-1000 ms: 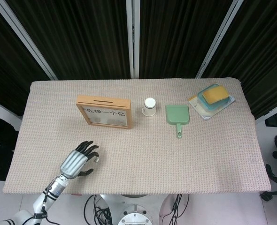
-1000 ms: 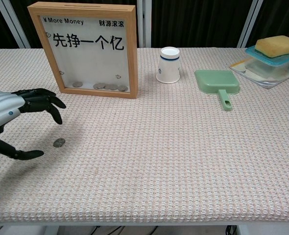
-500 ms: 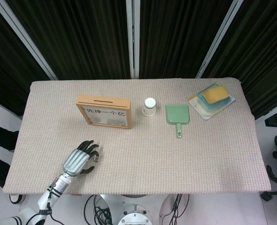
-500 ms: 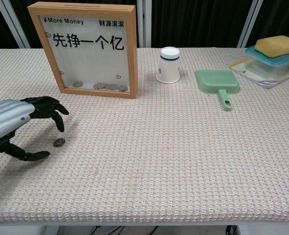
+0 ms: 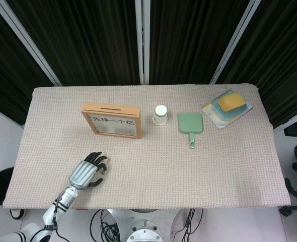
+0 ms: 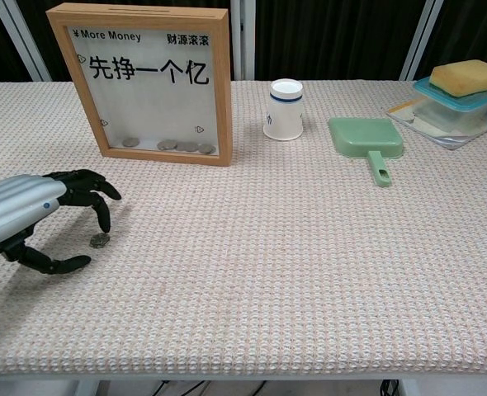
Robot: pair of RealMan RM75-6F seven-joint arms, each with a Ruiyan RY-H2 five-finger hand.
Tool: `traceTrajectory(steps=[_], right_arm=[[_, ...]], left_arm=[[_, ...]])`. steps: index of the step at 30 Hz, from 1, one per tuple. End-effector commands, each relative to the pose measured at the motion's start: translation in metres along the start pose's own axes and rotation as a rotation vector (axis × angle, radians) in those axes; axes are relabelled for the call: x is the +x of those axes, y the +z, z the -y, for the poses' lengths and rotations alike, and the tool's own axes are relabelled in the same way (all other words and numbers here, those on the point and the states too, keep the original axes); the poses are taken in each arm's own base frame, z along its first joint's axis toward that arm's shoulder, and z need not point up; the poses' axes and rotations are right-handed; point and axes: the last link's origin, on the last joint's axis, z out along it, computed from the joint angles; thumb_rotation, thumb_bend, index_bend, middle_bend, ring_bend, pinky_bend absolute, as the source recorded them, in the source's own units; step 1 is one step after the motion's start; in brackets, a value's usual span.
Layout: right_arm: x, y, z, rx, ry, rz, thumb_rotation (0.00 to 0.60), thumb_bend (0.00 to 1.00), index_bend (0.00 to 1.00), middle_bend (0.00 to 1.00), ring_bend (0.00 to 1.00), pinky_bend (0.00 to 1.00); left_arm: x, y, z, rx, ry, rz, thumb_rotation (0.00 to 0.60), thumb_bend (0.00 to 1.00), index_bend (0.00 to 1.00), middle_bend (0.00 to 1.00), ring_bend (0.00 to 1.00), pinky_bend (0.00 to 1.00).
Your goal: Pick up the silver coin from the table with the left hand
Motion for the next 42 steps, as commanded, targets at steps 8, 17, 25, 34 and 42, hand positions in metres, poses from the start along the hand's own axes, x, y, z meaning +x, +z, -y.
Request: traceTrajectory(steps=[8,17,25,34,42], right_arm=[[-0.001,-0.001,-0.004,-0.013,0.004,0.003,0.600,0.30,0.00,0.00,0.00,0.00],[-0.002,-0.001,-0.005,-0.017,0.005,0.012,0.600,0.30,0.00,0.00,0.00,0.00],[-0.003,-0.001,-0.005,-0.019,0.007,0.016,0.600,0.30,0.00,0.00,0.00,0.00],[-0.003,-0.001,-0.006,-0.022,0.004,0.018,0.600,0.31,0.00,0.00,0.00,0.00],[-0.004,-0.003,-0.009,-0.031,-0.001,0.020,0.600,0.31,0.00,0.00,0.00,0.00]], left_arm=[[-0.002,0.000,0.003,0.012,0.006,0.013,0.600,0.31,0.43,0.17,0.07,0.13],[-0.005,0.002,0.004,0.014,0.014,0.024,0.600,0.31,0.43,0.17,0.07,0.13],[-0.006,0.003,0.005,0.020,0.017,0.031,0.600,0.31,0.42,0.17,0.07,0.13],[-0.008,0.006,0.006,0.021,0.018,0.029,0.600,0.31,0.41,0.17,0.07,0.13],[-0.008,0.011,0.005,0.020,0.007,0.013,0.600,0.31,0.44,0.18,0.07,0.13]])
